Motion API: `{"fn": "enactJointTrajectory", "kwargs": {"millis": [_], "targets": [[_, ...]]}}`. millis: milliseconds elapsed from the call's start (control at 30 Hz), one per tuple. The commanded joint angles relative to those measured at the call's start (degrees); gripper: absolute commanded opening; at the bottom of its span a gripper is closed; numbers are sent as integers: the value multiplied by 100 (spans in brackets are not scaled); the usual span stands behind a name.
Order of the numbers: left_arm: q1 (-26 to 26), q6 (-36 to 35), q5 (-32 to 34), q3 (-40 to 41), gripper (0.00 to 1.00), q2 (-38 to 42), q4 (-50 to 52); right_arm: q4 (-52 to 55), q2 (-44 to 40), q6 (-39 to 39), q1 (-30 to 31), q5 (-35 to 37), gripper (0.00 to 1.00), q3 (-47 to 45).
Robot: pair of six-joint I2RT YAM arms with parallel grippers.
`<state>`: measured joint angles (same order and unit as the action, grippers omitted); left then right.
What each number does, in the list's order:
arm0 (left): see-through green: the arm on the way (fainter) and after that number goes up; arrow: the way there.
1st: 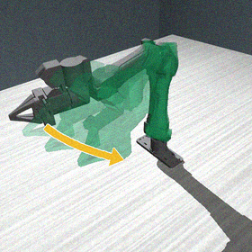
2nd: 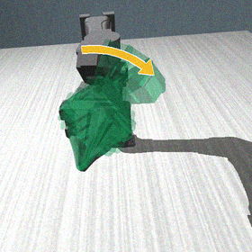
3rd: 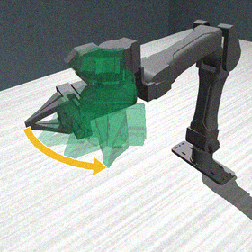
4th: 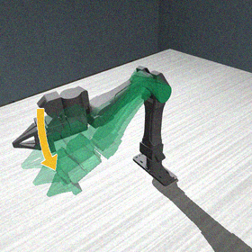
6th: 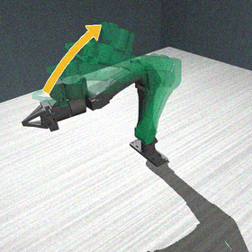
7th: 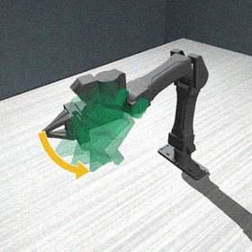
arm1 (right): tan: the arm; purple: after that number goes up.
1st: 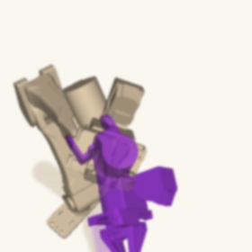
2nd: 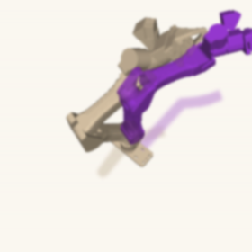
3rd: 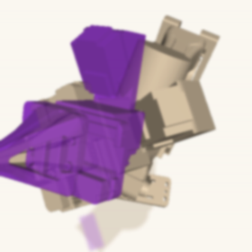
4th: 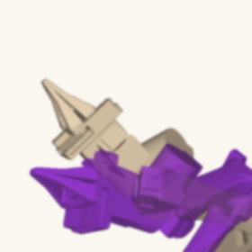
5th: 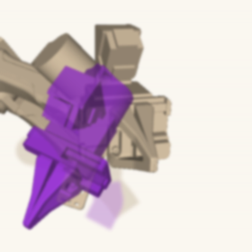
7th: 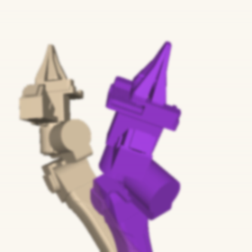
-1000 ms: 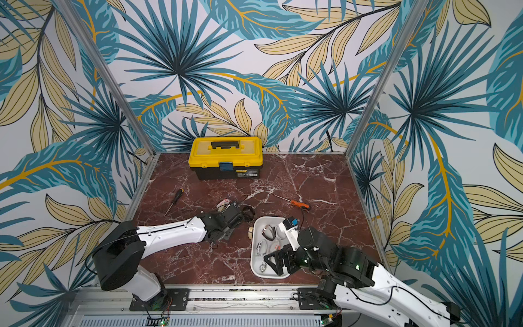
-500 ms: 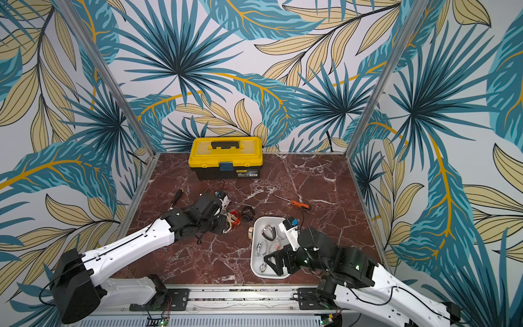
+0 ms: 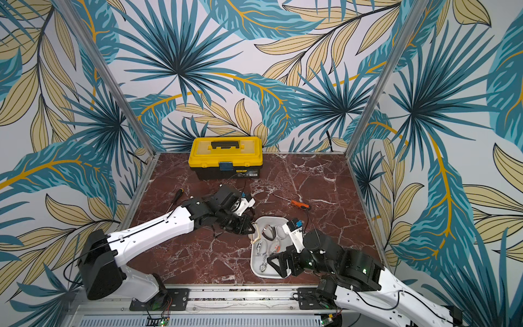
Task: Put the watch into the storage box
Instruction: Place the watch in the storage box.
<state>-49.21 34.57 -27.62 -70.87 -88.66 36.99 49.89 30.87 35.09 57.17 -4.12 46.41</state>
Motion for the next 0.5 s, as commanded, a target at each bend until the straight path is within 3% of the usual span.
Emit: {"fn": "enactJointTrajectory", "kwargs": {"millis": [0,267,467], "targets": [[-164,132,-380,-506,9,-595,32,212,-64,-14,31,61,100,8],[-532,587,-376,-1191,9,-1746,-298,443,-209,-88,31,324,100,32],[-576,1610,-396,-989,8,-2153,-1327,377,-240,-63,31,289,100,-62]]}}
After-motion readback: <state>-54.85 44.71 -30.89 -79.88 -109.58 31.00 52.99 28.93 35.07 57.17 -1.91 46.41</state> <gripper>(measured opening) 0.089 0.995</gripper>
